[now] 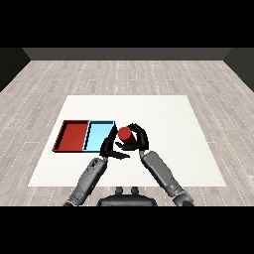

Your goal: Pick the red can and put it in the red box

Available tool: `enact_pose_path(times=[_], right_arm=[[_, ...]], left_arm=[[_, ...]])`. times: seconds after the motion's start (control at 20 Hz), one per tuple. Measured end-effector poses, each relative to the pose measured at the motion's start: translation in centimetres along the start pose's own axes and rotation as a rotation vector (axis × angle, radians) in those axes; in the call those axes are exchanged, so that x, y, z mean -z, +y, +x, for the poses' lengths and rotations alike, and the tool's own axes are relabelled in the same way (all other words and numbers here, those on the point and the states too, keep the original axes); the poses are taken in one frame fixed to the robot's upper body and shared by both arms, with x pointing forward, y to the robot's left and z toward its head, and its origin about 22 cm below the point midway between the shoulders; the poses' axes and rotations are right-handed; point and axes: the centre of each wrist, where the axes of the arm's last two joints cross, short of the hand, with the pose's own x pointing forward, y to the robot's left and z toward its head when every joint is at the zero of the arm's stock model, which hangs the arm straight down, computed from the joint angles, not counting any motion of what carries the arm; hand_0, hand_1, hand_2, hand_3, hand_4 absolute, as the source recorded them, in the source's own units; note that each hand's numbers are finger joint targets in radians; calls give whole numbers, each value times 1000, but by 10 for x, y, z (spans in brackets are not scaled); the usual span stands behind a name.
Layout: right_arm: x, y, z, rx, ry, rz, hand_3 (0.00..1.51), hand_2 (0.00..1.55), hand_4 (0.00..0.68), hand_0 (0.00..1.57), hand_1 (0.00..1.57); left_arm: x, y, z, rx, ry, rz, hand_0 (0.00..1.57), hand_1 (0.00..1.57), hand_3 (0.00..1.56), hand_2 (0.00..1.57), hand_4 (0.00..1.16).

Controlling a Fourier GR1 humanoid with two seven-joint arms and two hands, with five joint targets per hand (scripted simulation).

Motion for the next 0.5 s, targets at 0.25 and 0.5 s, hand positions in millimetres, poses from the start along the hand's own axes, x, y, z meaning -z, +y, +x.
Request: enact_pose_path(times=[0.25, 0.5], right_arm=[[-2, 5, -1, 6, 4, 9, 1378, 1438, 626, 1452, 1452], [-3, 13, -3, 35, 3, 15, 1373, 1438, 622, 1486, 1486]], left_arm=[[-2, -5, -8, -14, 13, -9, 0, 0, 0, 0, 0], [0, -17, -13, -38, 17, -19, 0, 0, 0, 0, 0]])
